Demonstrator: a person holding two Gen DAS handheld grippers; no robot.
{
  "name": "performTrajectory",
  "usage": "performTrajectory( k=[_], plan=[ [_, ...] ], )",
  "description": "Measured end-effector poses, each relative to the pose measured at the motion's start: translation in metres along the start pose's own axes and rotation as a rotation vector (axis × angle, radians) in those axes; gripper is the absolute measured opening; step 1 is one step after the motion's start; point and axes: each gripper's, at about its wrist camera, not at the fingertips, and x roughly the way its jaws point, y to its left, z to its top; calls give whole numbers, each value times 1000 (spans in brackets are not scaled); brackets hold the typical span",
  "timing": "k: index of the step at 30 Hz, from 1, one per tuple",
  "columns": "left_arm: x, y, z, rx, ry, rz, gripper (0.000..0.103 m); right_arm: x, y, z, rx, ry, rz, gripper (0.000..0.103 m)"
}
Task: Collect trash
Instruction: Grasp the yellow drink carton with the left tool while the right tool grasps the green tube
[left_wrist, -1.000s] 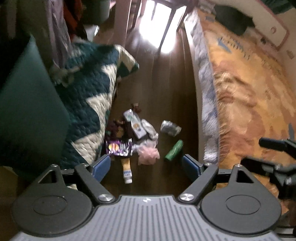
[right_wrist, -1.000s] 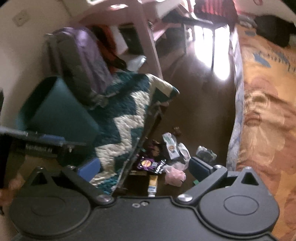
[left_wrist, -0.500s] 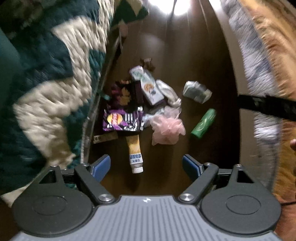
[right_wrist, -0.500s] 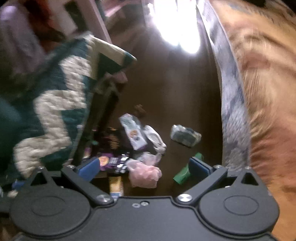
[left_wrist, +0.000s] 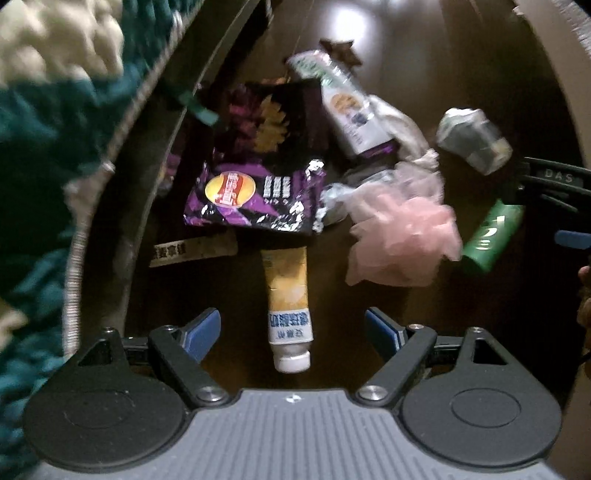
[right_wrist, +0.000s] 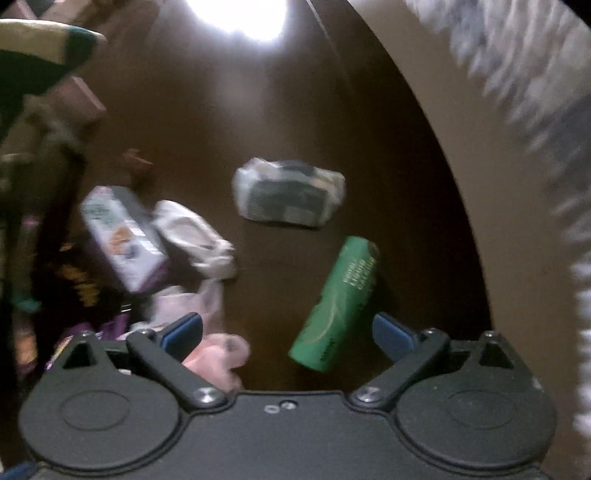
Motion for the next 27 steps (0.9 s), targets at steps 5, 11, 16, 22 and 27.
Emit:
performTrajectory(
  k=[5,11,16,22,27],
  plan=[
    [51,-1,-1,-26,28,23,85,48,-7,-2,1,23,-72,96],
    [106,0,-7,-4,69,63,85,96,-18,0,22,66,-111,92],
    [127,6,-13,-27,101,49,84,117,-21,-4,3,98,-134,77],
    [137,7,-13,-16,118,44,55,124,-24,-8,18,105,-136,61],
    [140,1,-7,1,126,70,43,123,-24,-8,13,94,-137,53]
  ],
)
